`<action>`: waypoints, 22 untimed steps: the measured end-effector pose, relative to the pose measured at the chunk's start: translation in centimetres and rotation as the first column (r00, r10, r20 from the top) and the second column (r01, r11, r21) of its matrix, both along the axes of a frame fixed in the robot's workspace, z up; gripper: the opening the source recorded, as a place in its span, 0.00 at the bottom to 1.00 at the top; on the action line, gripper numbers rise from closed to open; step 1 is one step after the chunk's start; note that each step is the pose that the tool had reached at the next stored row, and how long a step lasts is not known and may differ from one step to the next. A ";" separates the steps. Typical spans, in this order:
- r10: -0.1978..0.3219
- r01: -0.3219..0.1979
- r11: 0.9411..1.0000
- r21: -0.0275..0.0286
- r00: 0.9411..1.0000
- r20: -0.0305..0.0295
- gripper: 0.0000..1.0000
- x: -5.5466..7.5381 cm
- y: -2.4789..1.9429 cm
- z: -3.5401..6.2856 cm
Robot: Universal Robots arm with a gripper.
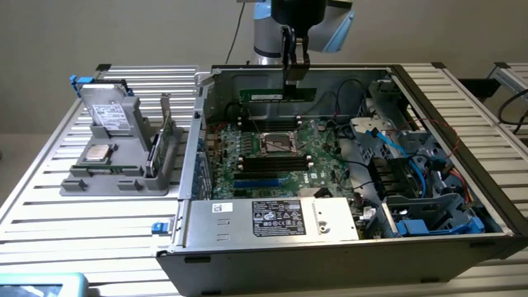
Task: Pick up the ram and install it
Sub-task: 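Insert the ram into the slot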
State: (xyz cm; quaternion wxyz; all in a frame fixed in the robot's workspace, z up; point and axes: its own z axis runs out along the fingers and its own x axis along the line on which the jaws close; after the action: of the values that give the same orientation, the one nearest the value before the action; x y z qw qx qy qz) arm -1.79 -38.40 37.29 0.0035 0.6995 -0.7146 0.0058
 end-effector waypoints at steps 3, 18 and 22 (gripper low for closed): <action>0.000 0.000 1.000 0.000 1.000 0.000 0.12 0.0 0.00 -0.54; 0.000 0.000 1.000 -0.001 1.000 0.000 0.12 0.5 -0.26 -2.49; 0.000 0.000 1.000 0.000 1.000 0.000 0.12 0.5 -0.37 -2.73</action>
State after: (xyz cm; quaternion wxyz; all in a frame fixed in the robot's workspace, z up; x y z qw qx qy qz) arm -1.32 -38.77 34.56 0.0037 0.6995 -0.7146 0.0060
